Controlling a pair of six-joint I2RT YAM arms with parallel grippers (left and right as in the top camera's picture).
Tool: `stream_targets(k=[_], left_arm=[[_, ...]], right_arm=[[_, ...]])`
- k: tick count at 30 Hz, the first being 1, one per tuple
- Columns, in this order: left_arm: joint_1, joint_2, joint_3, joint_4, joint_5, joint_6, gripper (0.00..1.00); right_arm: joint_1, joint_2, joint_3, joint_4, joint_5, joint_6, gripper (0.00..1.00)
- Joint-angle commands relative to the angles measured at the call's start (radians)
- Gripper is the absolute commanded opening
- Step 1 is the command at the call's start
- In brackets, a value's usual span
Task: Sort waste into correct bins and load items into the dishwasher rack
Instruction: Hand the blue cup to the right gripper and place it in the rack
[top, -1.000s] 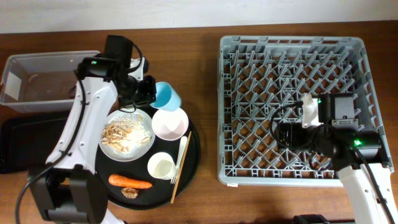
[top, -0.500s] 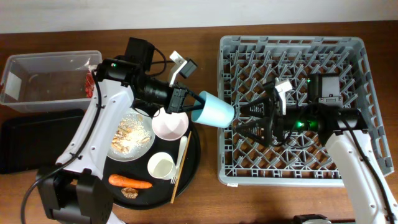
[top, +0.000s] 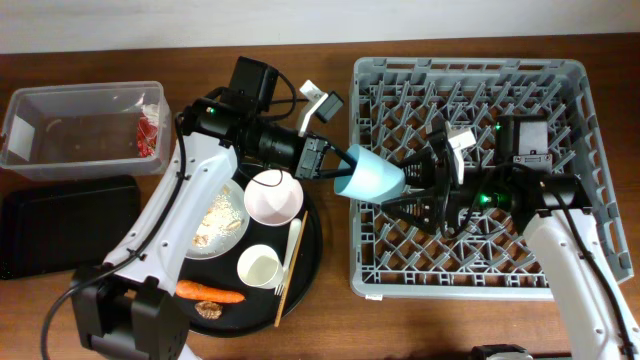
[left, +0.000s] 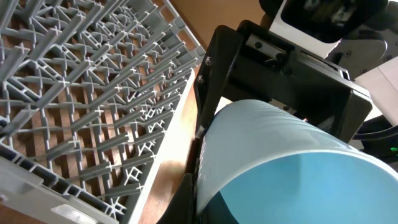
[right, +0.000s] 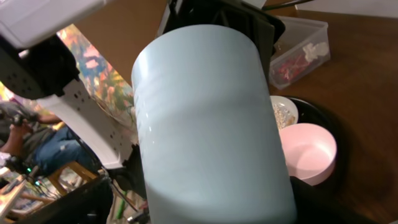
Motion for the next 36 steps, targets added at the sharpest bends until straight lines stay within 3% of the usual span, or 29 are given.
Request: stream_targets(k=[1, 18, 19, 20, 26, 34, 36], left_arm=[[-0.007, -0.013, 0.003, 0.01, 0.026, -0.035, 0.0], [-0.026, -0.013, 0.003, 0.014, -0.032, -0.092, 0.02], [-0.026, -0.013, 0.003, 0.014, -0.038, -0.093, 0.09], [-0.026, -0.013, 0.003, 0.014, -0.066, -0.095, 0.27], [-0.023, -0.013, 0.003, 0.013, -0.151, -0.096, 0.31], [0.126, -0.014, 0.003, -0.014, -0.266, -0.099, 0.31], [0.179, -0.014, 0.003, -0.066, -0.389, -0.099, 0.32]], right_arm=[[0.005, -0.001, 0.012, 0.005, -0.031, -0.011, 0.8], [0.005, -0.001, 0.012, 0.066, -0.032, -0.011, 0.66], [0.005, -0.001, 0.012, 0.077, -0.032, -0.011, 0.65], [0.005, -0.001, 0.012, 0.086, -0.032, -0.011, 0.64], [0.005, -0.001, 0.012, 0.107, -0.019, -0.006, 0.51], [0.003, -0.001, 0.012, 0.098, 0.331, 0.182, 0.47], [-0.011, -0.003, 0.013, 0.069, 0.482, 0.269, 0.47]])
